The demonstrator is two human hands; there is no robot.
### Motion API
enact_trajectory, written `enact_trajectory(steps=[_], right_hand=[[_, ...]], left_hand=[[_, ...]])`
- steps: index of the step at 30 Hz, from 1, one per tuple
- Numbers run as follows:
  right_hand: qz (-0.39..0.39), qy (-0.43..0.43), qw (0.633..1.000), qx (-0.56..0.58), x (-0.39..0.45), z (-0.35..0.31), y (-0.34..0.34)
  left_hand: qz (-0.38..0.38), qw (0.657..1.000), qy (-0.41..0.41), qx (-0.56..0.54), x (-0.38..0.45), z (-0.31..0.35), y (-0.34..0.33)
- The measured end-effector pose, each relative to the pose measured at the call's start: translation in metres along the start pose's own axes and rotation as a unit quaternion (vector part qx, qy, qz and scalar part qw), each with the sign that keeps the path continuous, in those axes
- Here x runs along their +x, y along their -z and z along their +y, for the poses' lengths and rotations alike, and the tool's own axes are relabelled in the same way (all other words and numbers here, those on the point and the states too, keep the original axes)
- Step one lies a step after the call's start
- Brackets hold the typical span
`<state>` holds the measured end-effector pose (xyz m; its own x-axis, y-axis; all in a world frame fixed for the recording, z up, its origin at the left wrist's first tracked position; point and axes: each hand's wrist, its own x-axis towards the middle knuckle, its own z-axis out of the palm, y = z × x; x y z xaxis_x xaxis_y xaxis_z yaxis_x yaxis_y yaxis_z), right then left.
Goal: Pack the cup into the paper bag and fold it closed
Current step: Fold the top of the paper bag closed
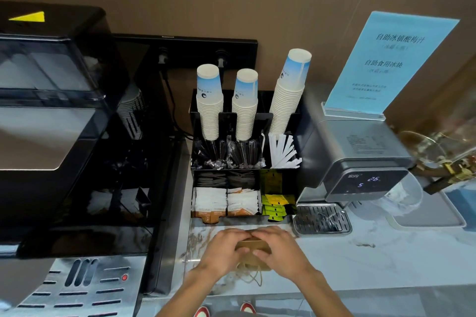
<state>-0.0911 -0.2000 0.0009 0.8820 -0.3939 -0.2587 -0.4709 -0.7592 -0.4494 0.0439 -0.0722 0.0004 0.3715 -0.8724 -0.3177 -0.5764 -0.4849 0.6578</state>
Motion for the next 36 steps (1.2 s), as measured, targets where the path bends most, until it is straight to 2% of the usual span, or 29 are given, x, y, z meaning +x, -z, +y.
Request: enact_trajectory(steps=[3,6,9,12,18,23,30,36], right_hand=[[0.008,0.028,0.999,-0.046,0.009,-0.007,0.001],[-0.018,0.027,0.991,-0.133,0.015,-0.006,0.000],[-0.023,0.023,0.991,-0.127,0.017,-0.002,-0.003],[-0.009,0.009,0.997,-0.078,0.015,0.005,-0.004],[-0.013,-0.036,0.994,0.105,0.002,0.029,-0.006],[0.007,-0.040,0.987,0.156,-0.002,0.038,-0.014],[0.068,-0.133,0.961,0.234,-0.012,0.043,-0.021],[0.091,-0.164,0.940,0.285,-0.021,0.040,-0.041]], left_hand=[[0.022,0.999,-0.004,0.023,0.002,0.000,-0.003],[0.023,0.996,0.003,0.088,0.003,-0.007,-0.005],[0.042,0.992,0.000,0.119,0.003,-0.014,-0.009],[0.056,0.992,0.007,0.111,0.004,-0.020,-0.012],[0.073,0.997,0.033,0.004,-0.003,-0.030,-0.011],[0.052,0.994,0.034,-0.085,-0.003,-0.034,-0.015],[0.068,0.958,0.109,-0.256,-0.005,-0.052,-0.020],[0.096,0.959,0.121,-0.238,-0.016,-0.050,-0.029]])
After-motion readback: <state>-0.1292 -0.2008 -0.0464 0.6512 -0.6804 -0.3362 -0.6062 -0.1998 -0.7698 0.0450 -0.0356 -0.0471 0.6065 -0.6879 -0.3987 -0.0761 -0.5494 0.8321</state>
